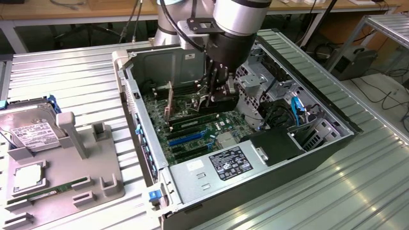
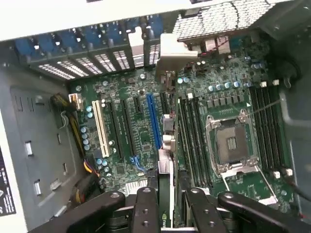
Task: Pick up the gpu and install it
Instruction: 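Insert the gpu into the slot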
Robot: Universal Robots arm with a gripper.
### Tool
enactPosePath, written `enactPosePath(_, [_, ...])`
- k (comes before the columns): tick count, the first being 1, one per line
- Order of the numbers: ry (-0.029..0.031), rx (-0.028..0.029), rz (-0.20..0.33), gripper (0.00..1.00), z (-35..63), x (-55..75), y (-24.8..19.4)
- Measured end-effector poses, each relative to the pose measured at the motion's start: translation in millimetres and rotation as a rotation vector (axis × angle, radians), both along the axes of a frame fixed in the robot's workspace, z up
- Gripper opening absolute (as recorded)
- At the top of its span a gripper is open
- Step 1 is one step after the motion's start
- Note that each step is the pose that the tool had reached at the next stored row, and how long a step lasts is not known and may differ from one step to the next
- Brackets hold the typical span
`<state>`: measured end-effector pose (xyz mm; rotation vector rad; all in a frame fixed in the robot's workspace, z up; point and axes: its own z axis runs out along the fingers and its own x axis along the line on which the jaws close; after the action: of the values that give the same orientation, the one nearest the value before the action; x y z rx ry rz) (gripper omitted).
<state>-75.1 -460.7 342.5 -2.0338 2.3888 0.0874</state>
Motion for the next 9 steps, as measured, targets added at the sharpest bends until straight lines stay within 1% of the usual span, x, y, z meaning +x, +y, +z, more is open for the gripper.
enactPosePath(1, [-0.0044, 0.0, 0.043, 0.26, -2.1, 0.0, 0.0])
enactPosePath(3, [-0.0126, -0.0001, 0.1, 0.26, -6.8, -0.1, 0.0])
enactPosePath(4, [-0.0147, -0.0002, 0.111, 0.26, -8.2, -0.2, 0.0])
enactPosePath(5, [-0.0194, -0.0004, 0.122, 0.26, -11.7, -3.5, 0.0])
enactPosePath(6, [-0.025, -0.0007, 0.125, 0.26, -16.9, -13.9, 0.0])
enactPosePath(7, [-0.0293, -0.0007, 0.133, 0.26, -25.5, -26.5, -0.3])
enactPosePath(8, [-0.0306, -0.0006, 0.155, 0.26, -37.0, -34.7, -4.3])
enactPosePath(9, [-0.0309, -0.0006, 0.16, 0.26, -47.7, -42.1, -6.0])
